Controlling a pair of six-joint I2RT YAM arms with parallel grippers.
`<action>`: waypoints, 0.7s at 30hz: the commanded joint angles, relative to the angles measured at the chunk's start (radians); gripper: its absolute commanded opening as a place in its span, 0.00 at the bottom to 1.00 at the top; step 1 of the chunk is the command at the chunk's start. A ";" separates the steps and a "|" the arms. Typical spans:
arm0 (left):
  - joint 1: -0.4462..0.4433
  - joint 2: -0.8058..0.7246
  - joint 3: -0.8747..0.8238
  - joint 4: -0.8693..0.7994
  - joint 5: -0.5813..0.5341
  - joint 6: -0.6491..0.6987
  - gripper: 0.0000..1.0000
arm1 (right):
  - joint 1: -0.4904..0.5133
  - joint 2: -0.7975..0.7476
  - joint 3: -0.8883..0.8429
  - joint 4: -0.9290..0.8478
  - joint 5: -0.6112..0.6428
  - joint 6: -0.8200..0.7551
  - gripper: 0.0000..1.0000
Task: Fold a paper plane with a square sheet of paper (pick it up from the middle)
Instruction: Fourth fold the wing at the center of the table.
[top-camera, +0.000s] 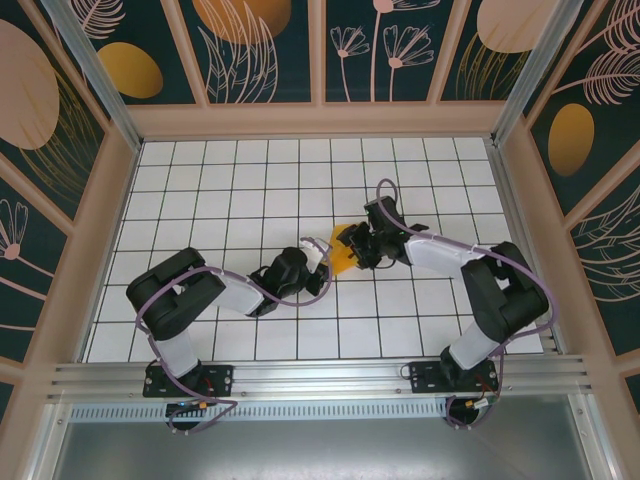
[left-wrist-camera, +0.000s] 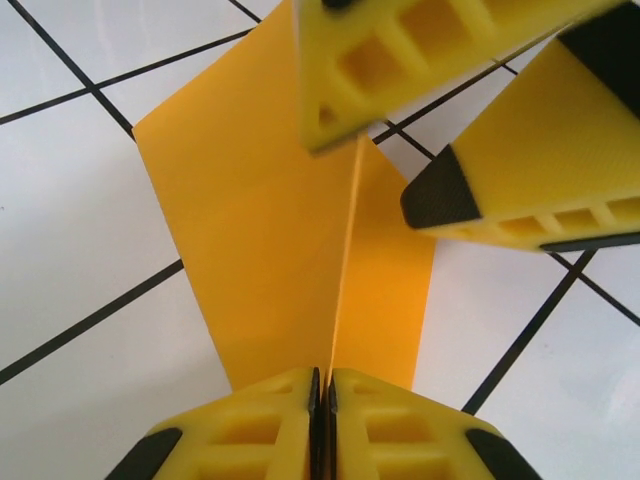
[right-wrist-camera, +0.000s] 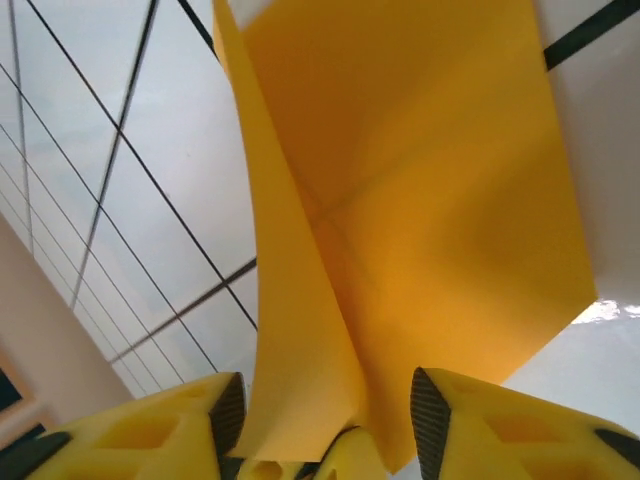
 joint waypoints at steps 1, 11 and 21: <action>-0.001 -0.003 -0.024 0.058 0.014 -0.082 0.12 | -0.029 -0.060 0.006 -0.007 -0.004 -0.199 0.61; -0.001 0.002 -0.030 0.073 0.059 -0.301 0.07 | -0.095 -0.141 -0.183 0.223 -0.144 -0.511 0.61; 0.003 -0.017 -0.003 0.004 0.087 -0.415 0.07 | -0.099 -0.038 -0.180 0.280 -0.246 -0.593 0.51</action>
